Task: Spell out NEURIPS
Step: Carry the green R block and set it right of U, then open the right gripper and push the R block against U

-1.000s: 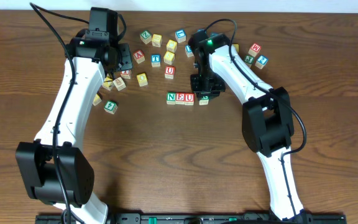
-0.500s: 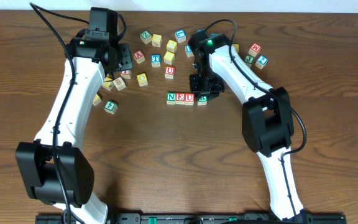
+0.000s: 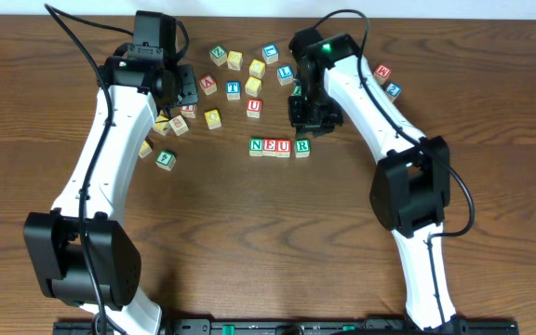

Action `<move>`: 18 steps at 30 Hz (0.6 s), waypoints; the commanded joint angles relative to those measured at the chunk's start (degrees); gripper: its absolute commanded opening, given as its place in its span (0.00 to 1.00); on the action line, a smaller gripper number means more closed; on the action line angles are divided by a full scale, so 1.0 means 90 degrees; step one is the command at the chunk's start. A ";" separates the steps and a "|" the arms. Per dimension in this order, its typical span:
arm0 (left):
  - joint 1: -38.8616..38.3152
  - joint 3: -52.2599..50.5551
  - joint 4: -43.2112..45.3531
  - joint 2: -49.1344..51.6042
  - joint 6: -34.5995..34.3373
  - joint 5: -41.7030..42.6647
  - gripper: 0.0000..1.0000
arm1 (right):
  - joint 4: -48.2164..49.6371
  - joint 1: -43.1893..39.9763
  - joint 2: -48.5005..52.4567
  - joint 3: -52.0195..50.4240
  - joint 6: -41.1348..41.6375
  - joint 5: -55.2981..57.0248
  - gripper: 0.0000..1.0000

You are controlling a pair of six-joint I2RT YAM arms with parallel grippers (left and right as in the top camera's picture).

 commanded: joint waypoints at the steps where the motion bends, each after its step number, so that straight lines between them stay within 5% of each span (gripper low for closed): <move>1: 0.0010 -0.0041 0.0005 0.0070 0.0107 -0.0017 0.41 | -0.0036 -0.0170 -0.0194 0.0092 -0.0078 0.0444 0.34; 18: 0.0010 -0.0041 0.0007 0.0070 0.0109 -0.0039 0.41 | 0.0515 -0.0221 -0.0182 -0.0476 -0.0078 0.0831 0.36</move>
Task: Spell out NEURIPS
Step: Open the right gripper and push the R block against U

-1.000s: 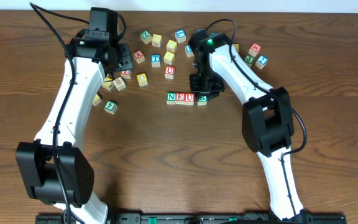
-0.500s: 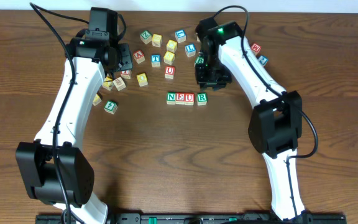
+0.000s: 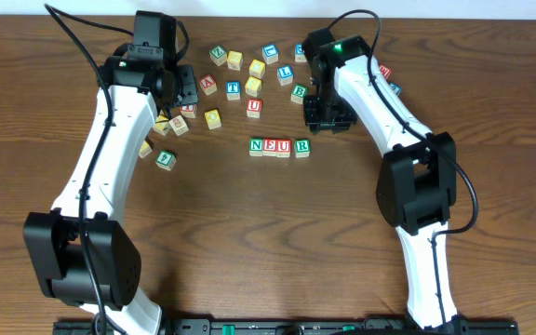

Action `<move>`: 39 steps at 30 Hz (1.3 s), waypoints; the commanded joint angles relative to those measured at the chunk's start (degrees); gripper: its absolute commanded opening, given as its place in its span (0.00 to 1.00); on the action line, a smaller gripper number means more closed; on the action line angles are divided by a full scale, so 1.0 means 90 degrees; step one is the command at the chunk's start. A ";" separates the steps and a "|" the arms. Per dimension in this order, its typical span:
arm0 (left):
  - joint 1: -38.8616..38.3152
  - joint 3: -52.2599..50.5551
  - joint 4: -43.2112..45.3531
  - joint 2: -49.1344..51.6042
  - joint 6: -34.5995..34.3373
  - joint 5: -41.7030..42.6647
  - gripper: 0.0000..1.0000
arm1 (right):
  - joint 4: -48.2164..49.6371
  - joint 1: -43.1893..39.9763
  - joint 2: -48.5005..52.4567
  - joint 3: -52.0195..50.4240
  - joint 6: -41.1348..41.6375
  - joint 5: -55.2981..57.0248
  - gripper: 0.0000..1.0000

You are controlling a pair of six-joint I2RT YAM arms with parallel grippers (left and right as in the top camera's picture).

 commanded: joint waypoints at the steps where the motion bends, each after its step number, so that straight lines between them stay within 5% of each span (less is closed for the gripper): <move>1: 0.0010 -0.0041 0.0005 0.0070 0.0107 -0.0036 0.41 | 0.0129 0.0053 -0.0182 -0.0102 -0.0068 0.0073 0.36; 39: 0.0010 -0.0041 0.0005 0.0070 0.0109 -0.0036 0.42 | 0.0022 0.0321 -0.0182 -0.0789 0.0432 -0.0374 0.35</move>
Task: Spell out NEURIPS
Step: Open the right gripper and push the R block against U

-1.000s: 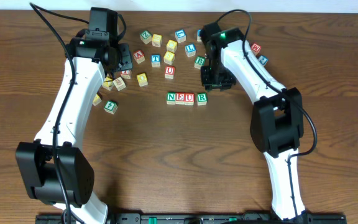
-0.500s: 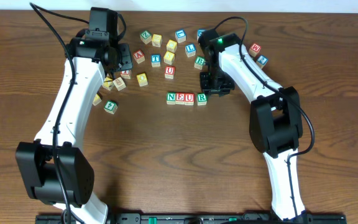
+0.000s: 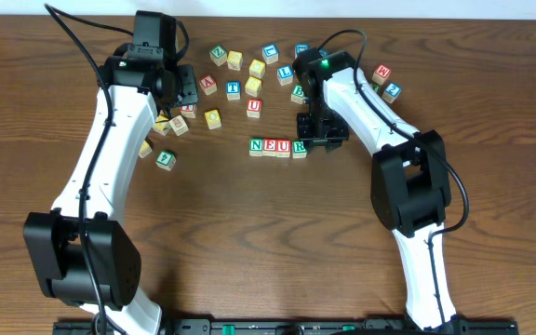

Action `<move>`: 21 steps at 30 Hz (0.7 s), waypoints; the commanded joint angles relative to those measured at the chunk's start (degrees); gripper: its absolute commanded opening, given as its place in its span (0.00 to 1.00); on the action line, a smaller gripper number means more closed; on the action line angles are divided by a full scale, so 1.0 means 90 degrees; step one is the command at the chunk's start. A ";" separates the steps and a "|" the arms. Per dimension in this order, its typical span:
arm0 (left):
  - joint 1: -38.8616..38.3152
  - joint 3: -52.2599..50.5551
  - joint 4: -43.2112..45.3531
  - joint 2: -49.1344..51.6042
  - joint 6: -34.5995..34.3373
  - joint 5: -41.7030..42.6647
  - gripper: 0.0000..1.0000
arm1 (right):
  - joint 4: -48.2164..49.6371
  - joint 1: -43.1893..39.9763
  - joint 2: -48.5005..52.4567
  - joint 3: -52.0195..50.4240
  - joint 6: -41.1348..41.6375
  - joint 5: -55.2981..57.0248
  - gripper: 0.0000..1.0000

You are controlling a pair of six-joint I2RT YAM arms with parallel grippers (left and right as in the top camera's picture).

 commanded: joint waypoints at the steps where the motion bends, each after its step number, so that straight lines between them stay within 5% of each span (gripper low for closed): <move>1: 0.0010 -0.0041 0.0002 0.0070 0.0109 -0.0036 0.41 | -0.0058 0.0070 -0.0182 -0.0049 0.0148 -0.0165 0.35; 21: 0.0010 -0.0041 0.0000 0.0070 0.0109 -0.0036 0.42 | -0.0155 0.0177 -0.0182 -0.0049 0.0107 -0.0255 0.32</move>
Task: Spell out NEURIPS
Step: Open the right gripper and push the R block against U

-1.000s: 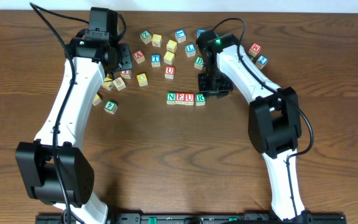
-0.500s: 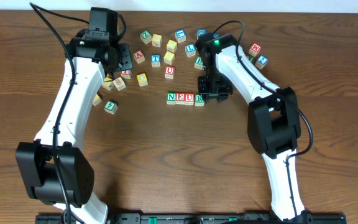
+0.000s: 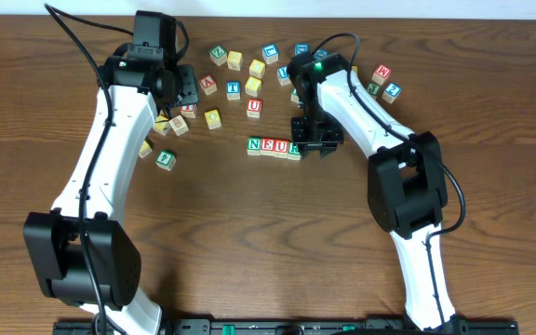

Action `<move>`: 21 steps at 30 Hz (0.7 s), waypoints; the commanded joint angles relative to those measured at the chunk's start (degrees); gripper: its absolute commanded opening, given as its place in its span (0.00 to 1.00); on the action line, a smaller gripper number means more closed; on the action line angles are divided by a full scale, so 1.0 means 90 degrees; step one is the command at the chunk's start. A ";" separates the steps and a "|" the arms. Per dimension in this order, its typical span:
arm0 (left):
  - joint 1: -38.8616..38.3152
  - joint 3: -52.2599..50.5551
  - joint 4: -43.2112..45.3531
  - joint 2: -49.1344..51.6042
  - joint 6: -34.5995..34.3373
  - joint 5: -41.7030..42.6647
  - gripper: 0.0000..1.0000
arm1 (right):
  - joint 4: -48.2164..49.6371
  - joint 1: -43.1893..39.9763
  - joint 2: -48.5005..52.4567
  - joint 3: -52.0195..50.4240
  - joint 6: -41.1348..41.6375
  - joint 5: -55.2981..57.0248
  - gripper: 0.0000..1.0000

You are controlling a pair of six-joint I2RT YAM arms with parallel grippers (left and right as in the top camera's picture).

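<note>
A row of four letter blocks reading N E U R [image 3: 273,147] lies at the table's middle. My right gripper [image 3: 311,138] is down at the row's right end, against the R block [image 3: 293,148]. Its head hides its fingers and anything between them. My left gripper [image 3: 187,86] hovers at the left edge of the loose blocks, beside a red A block [image 3: 208,84]. How its fingers stand is unclear from above.
Several loose letter blocks [image 3: 253,86] are scattered behind the row. Two more, a red block [image 3: 381,72] and a blue block [image 3: 392,89], lie at the far right. A green block [image 3: 165,159] and others sit by the left arm.
My right gripper has moved a little left and down, onto the right end of the row. The row now sits slightly further left. The left arm has not moved.
My right gripper was first above the row's right end among the loose blocks, then further right. Later it was lower, just right of the R block, and now it is against it. The left arm stayed still throughout.
</note>
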 commanded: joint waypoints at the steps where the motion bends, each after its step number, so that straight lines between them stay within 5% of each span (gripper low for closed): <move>1: 0.0010 -0.0041 -0.0010 0.0070 0.0107 -0.0036 0.42 | -0.0007 0.0012 -0.0182 -0.0041 0.0000 -0.0039 0.31; 21: 0.0010 -0.0041 -0.0005 0.0070 0.0107 -0.0036 0.41 | -0.0493 0.0117 -0.0359 -0.0032 -0.0656 -0.0447 0.39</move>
